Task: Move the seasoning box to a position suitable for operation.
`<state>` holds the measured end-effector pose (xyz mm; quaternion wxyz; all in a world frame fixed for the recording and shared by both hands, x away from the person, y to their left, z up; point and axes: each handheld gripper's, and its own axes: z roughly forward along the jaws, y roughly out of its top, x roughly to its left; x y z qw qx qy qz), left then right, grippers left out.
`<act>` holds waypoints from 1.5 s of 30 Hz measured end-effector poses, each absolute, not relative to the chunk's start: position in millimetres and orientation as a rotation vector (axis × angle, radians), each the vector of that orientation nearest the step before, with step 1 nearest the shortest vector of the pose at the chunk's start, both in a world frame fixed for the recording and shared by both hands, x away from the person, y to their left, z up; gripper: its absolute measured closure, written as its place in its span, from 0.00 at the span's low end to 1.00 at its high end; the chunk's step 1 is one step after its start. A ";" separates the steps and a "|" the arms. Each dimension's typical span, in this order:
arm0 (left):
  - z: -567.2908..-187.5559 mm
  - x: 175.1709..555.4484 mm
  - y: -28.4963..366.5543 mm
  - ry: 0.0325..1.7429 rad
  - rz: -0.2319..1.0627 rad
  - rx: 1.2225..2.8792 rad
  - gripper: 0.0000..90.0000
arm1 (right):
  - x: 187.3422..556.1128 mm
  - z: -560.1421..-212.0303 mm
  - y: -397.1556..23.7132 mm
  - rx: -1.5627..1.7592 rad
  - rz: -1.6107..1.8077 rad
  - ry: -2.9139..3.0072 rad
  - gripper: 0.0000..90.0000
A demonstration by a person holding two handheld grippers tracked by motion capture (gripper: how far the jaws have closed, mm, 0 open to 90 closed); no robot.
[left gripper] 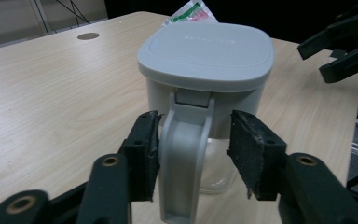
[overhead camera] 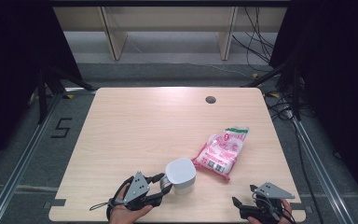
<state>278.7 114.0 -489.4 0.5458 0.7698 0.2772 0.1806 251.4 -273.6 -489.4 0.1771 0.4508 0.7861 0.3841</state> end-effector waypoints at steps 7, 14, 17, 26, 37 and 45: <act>-491.8 282.7 113.6 0.638 0.422 1.792 0.69 | 248.0 -488.5 -270.7 1.356 1.077 2.215 0.22; -493.2 280.8 107.4 0.631 0.451 1.782 0.76 | 249.1 -489.5 -271.1 1.347 1.069 2.214 0.23; -492.0 282.4 108.1 0.638 0.480 1.796 0.76 | 250.1 -489.5 -272.5 1.317 1.084 2.222 0.23; -490.9 306.6 114.1 0.680 0.588 1.794 0.76 | 251.4 -490.6 -272.8 1.307 1.096 2.219 0.23; -489.2 327.8 118.9 0.697 0.609 1.808 0.76 | 251.1 -490.6 -272.5 1.320 1.094 2.219 0.23; -489.1 343.3 120.3 0.687 0.616 1.811 0.76 | 251.4 -490.8 -272.4 1.315 1.074 2.237 0.23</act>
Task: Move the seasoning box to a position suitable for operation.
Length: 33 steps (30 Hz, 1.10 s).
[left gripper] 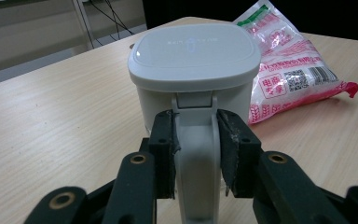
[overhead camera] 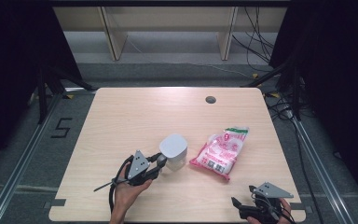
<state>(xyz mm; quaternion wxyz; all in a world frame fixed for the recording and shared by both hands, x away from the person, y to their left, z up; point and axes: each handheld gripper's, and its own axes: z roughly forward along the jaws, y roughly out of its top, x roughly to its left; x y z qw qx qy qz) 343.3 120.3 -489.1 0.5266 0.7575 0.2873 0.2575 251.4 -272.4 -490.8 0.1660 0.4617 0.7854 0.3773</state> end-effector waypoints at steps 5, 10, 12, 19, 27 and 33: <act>-489.1 350.0 124.8 0.692 0.648 1.825 0.72 | 249.5 -491.5 -269.4 1.363 1.084 2.228 0.23; -489.0 353.3 127.4 0.690 0.668 1.839 0.69 | 251.8 -492.2 -271.2 1.317 1.075 2.240 0.23; -487.8 354.2 126.3 0.703 0.682 1.857 0.68 | 251.6 -492.4 -270.9 1.321 1.077 2.238 0.23; -489.3 358.7 123.9 0.788 0.745 1.937 0.73 | 252.8 -493.0 -271.4 1.323 1.076 2.247 0.23; -493.3 379.7 130.2 0.784 0.719 1.926 0.76 | 252.3 -492.6 -271.4 1.323 1.079 2.242 0.23; -492.0 382.3 127.0 0.806 0.712 1.943 0.76 | 253.3 -493.3 -271.5 1.310 1.084 2.246 0.23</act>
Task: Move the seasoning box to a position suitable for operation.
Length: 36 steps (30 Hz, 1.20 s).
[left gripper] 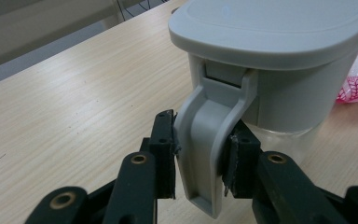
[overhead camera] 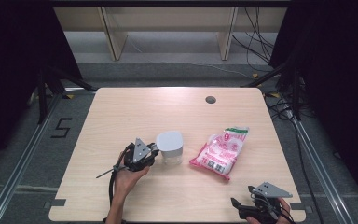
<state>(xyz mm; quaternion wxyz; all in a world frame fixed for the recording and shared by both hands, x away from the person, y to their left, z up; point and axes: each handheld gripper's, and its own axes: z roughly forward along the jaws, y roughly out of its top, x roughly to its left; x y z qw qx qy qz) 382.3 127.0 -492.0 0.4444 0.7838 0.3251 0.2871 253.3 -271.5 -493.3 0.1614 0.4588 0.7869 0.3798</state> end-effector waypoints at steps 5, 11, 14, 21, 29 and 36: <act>-493.0 389.6 124.7 0.769 0.711 1.943 0.76 | 253.6 -493.4 -271.3 1.308 1.082 2.250 0.23; -494.1 393.1 123.9 0.764 0.717 1.934 0.76 | 253.5 -493.4 -271.5 1.312 1.083 2.249 0.23; -494.5 394.9 123.1 0.769 0.714 1.933 0.76 | 253.5 -493.4 -271.5 1.309 1.084 2.249 0.23; -492.3 393.0 125.2 0.769 0.691 1.961 0.66 | 253.0 -492.6 -271.9 1.326 1.073 2.250 0.23; -472.6 376.8 126.2 0.730 0.610 2.063 0.38 | 252.9 -492.4 -272.6 1.333 1.082 2.249 0.23; -463.0 373.2 131.6 0.752 0.617 2.086 0.33 | 250.9 -492.7 -270.5 1.378 1.095 2.233 0.23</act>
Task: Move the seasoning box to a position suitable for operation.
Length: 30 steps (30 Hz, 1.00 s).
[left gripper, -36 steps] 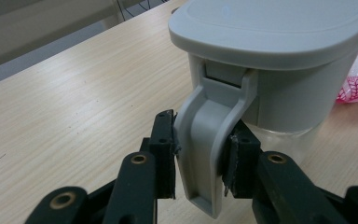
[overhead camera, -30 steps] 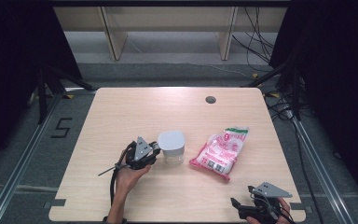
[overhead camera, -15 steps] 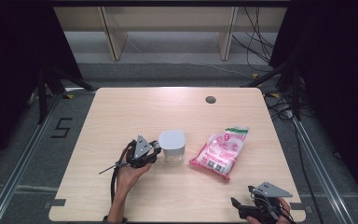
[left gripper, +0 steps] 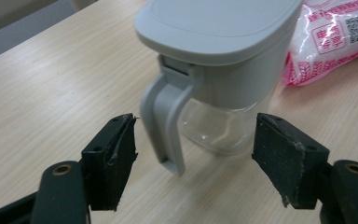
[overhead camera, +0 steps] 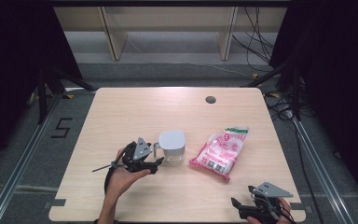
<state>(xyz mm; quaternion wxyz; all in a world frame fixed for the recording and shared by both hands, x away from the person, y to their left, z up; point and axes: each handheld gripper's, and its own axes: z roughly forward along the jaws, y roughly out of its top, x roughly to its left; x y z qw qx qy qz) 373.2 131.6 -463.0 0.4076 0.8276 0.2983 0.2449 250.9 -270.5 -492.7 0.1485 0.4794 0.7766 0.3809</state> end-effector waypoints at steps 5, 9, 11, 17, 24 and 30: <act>-445.6 377.6 144.5 0.675 0.645 2.073 0.33 | 253.9 -494.0 -272.7 1.331 1.090 2.244 0.23; -434.3 377.8 146.9 0.763 0.581 1.994 0.34 | 253.0 -492.4 -273.2 1.319 1.089 2.250 0.23; -428.7 379.4 150.4 0.748 0.549 1.949 0.34 | 253.4 -493.0 -273.3 1.321 1.095 2.242 0.23; -429.4 380.9 153.1 0.723 0.489 1.917 0.39 | 253.0 -492.4 -273.0 1.317 1.086 2.254 0.23; -425.0 372.3 154.1 0.673 0.530 1.870 0.74 | 252.6 -492.8 -272.2 1.329 1.075 2.252 0.22; -423.4 373.4 150.0 0.667 0.569 1.833 0.87 | 251.3 -492.6 -270.6 1.353 1.073 2.250 0.22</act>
